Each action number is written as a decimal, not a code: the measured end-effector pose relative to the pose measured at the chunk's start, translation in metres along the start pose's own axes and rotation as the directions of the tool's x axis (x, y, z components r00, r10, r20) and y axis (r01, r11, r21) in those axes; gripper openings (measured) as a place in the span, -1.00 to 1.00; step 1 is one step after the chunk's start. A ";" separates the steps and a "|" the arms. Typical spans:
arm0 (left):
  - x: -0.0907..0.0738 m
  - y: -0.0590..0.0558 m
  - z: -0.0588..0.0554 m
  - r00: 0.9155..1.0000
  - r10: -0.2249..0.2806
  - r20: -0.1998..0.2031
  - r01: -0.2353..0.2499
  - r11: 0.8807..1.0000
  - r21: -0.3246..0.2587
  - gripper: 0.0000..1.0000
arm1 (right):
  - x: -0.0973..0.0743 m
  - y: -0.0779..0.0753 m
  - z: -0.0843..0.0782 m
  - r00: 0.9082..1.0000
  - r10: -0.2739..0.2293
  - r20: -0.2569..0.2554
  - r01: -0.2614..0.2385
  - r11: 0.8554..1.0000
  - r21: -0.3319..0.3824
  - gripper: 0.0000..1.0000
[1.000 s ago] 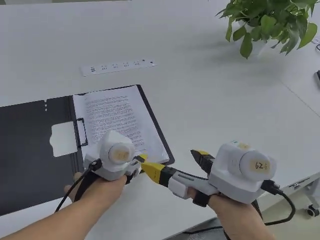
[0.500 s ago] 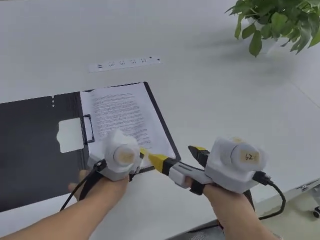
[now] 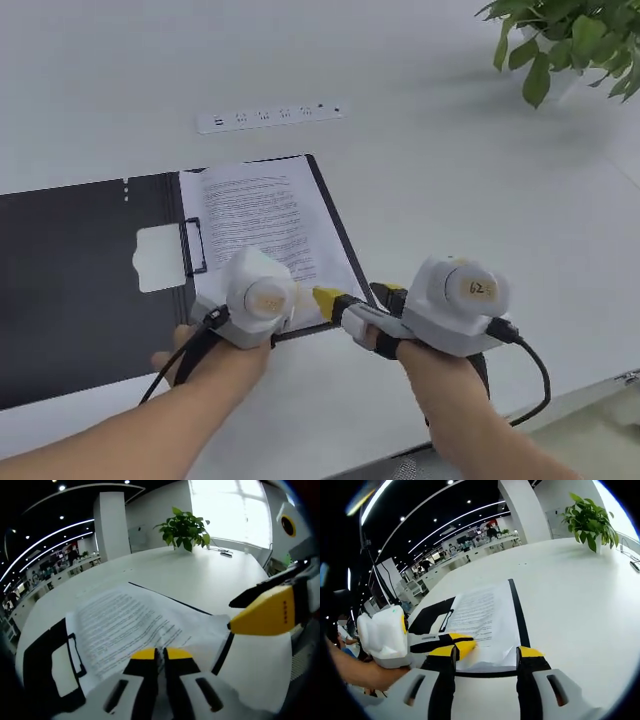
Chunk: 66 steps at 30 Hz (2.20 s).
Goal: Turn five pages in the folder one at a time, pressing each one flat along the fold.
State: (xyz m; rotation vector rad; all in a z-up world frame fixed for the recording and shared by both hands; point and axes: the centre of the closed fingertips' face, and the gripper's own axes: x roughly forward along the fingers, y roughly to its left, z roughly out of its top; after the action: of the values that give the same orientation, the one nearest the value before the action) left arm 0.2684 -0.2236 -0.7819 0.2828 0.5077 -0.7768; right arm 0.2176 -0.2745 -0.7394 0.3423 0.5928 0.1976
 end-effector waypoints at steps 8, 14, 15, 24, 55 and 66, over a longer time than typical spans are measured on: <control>0.000 0.000 -0.001 1.000 0.002 0.002 -0.002 1.000 -0.006 -0.94 | 0.009 -0.013 -0.005 0.999 -0.036 -0.016 0.037 0.996 0.078 -0.34; 0.000 -0.001 -0.001 1.000 0.004 0.004 -0.004 1.000 -0.012 -0.94 | 0.015 -0.017 -0.016 0.998 -0.050 -0.048 0.055 0.992 0.110 -0.55; 0.000 0.000 -0.001 1.000 0.004 0.004 -0.004 1.000 -0.013 -0.94 | 0.016 -0.018 -0.017 0.997 -0.051 -0.053 0.057 0.992 0.112 -0.63; 0.000 -0.001 0.000 1.000 0.006 0.003 -0.006 1.000 -0.030 -0.93 | 0.014 -0.024 -0.018 0.996 -0.082 -0.035 0.086 0.983 0.165 -1.00; -0.184 0.104 0.019 0.956 0.176 0.233 -0.121 0.965 -0.231 -0.69 | 0.000 0.152 0.058 0.914 0.345 0.214 -0.382 0.908 0.171 -1.00; -0.242 0.131 0.010 0.930 0.263 0.258 -0.199 0.948 -0.249 -0.70 | 0.020 0.226 0.047 0.875 0.460 0.148 -0.476 0.874 0.098 -1.00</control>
State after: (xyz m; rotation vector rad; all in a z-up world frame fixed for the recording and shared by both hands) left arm 0.2214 0.0057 -0.6374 0.0204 0.2731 -0.5125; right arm 0.2419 -0.0715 -0.6300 0.6224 0.3940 0.6057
